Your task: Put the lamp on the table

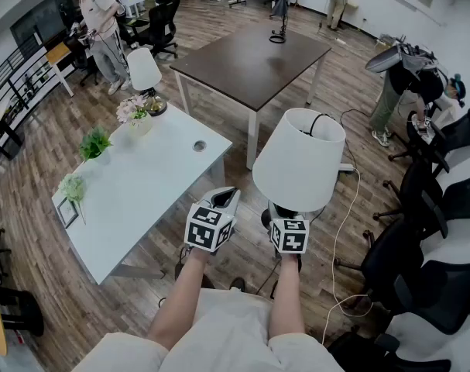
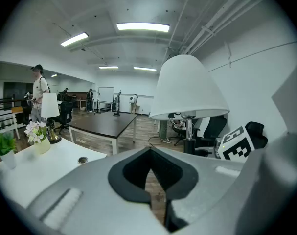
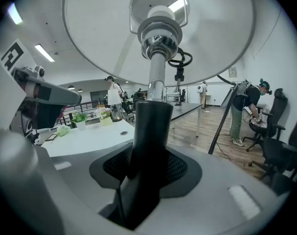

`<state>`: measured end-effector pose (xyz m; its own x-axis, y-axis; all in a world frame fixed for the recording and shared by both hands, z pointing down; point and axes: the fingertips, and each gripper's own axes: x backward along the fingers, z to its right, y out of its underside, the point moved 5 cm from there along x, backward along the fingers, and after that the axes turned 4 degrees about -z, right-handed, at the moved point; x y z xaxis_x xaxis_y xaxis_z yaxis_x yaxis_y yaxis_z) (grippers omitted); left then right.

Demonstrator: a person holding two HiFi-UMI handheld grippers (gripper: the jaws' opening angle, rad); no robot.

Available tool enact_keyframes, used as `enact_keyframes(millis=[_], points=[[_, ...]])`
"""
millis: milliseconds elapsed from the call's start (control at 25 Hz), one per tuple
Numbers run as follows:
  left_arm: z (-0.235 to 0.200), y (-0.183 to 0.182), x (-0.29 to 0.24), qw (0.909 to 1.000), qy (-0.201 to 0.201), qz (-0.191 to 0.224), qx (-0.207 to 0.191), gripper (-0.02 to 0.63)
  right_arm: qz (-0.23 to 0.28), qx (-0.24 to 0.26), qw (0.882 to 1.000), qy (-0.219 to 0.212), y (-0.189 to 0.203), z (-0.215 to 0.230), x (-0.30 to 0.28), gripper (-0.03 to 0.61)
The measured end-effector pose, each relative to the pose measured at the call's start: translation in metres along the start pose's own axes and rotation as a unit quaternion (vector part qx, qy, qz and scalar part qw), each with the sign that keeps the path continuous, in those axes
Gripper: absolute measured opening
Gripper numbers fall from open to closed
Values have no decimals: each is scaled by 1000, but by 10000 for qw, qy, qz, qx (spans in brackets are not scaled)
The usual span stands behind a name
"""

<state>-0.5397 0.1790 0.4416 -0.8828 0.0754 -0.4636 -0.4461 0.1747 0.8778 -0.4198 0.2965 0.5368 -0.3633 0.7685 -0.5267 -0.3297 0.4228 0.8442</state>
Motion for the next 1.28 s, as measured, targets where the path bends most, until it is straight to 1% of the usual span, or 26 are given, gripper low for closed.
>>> enact_keyframes(millis=[160,320,440,600,760,920,1160,1280], points=[[4,3,2,10000,30,-6,-74,0,91,-41,10000,4,0,3,3,187],[-6,8,0,9999,57,-40,143,0,120,-75,9998,114,-1,2,3,189],[-5,9,-11,9997,177,-91,155,0,160,-118,9997,174,-1,5,4,189],[-6,-1,-32,9992,366,-131,84,0,196,-175,9993,259,-6,17,3,189],[-5,-20,-66,9984,530,-107,178,0,216,-106,9988,425,-13,45,6,189],[2,-43,-112,9977,634,-89,215,0,228,-136,9982,546,-21,84,2,189],[-7,-69,-168,9967,788,-175,106,0,267,-430,9954,810,-43,139,-32,189],[-19,-86,-190,9967,783,-157,138,0,260,-558,9943,865,-54,159,-48,189]])
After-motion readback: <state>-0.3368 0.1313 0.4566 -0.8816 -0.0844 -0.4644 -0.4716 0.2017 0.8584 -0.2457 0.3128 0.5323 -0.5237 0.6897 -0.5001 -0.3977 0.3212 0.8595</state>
